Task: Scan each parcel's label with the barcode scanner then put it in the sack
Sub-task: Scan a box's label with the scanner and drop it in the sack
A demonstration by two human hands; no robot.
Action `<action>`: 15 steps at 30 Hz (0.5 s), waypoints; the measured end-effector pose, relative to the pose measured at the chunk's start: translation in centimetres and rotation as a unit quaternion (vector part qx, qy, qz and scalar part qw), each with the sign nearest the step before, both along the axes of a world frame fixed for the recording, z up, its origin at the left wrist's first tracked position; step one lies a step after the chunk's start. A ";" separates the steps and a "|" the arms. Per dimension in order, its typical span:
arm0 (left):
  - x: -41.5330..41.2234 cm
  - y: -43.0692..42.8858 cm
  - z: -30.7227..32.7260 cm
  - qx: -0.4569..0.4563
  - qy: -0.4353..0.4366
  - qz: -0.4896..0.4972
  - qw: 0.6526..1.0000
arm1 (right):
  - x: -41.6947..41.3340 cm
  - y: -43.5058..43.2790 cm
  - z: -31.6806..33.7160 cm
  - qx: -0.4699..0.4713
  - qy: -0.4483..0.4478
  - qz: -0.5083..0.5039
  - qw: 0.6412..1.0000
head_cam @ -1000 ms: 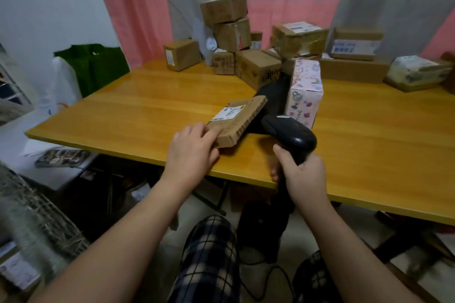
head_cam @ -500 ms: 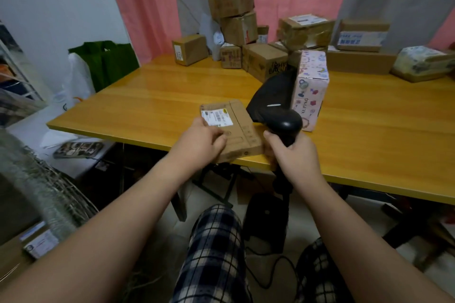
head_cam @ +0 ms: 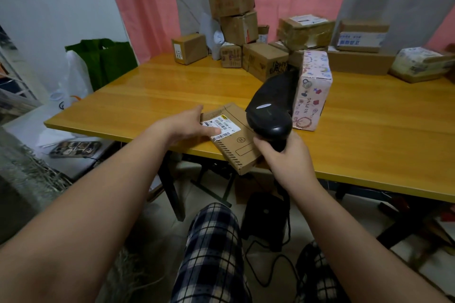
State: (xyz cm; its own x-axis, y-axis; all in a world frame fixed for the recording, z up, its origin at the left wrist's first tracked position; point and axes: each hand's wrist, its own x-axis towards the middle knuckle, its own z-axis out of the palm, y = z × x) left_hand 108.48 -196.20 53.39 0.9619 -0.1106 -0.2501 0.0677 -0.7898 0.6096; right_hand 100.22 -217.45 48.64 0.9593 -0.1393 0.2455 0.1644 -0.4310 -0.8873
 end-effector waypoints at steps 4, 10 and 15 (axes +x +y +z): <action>-0.6 1.3 -0.1 0.063 0.007 0.000 0.998 | -0.4 0.5 0.0 0.012 0.001 -0.011 1.000; -2.2 2.3 -1.7 -0.083 -0.060 0.053 0.993 | -0.2 1.5 0.1 0.058 -0.002 -0.002 0.998; -2.8 5.0 -3.0 -0.262 -0.135 0.158 0.943 | 0.7 0.7 1.3 0.085 -0.018 -0.010 0.996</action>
State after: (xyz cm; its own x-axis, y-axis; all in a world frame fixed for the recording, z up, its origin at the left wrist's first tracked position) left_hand 105.70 -191.18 50.38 0.9883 0.1514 0.0175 0.0359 -0.3426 0.9388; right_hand 100.95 -216.74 49.94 0.9468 -0.2006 0.2517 0.1913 -0.2782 -0.9413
